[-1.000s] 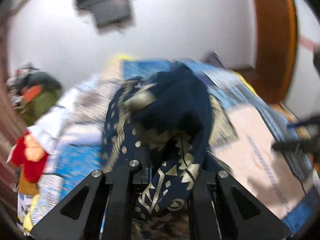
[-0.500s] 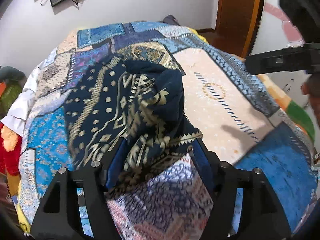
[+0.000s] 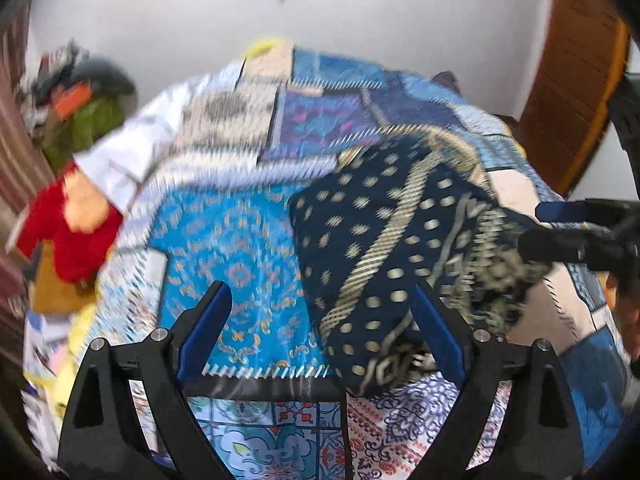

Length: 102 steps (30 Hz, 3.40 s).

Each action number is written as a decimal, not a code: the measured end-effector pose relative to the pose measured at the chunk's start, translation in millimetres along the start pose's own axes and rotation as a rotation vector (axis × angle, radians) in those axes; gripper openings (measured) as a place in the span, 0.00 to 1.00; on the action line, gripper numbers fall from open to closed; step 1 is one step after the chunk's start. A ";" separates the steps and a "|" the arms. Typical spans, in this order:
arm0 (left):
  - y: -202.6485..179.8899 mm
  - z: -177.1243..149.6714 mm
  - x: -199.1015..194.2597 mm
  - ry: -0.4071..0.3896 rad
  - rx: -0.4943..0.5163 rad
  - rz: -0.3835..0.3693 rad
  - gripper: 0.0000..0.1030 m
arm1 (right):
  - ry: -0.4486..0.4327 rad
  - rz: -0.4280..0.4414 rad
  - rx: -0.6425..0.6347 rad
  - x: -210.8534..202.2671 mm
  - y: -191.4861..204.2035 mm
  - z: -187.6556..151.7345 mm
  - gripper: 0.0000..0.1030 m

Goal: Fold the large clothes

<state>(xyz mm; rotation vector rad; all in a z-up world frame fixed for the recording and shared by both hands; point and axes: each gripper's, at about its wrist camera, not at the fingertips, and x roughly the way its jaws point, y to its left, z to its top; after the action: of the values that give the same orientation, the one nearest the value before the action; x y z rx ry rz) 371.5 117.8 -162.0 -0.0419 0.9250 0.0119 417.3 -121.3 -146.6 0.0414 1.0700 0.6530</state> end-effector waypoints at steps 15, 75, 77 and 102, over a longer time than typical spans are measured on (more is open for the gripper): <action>-9.9 -48.1 38.5 0.079 0.090 -0.042 0.97 | 0.181 -0.170 -0.001 60.1 -87.2 -48.2 0.99; 79.5 54.3 75.5 0.044 -0.068 0.137 0.96 | 0.082 -0.139 0.040 45.6 -94.1 71.4 0.99; 78.3 48.0 60.8 0.029 -0.066 0.135 0.96 | 0.075 -0.089 0.061 29.7 -94.5 64.6 1.00; 60.6 0.6 170.5 0.355 -0.499 -0.641 1.00 | 0.241 0.205 0.147 119.8 -74.4 11.6 0.98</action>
<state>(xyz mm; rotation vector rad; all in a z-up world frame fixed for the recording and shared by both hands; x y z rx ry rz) 472.8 177.1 -299.7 -0.8228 1.2100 -0.3699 499.6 -116.9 -261.7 0.2059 1.3570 0.7766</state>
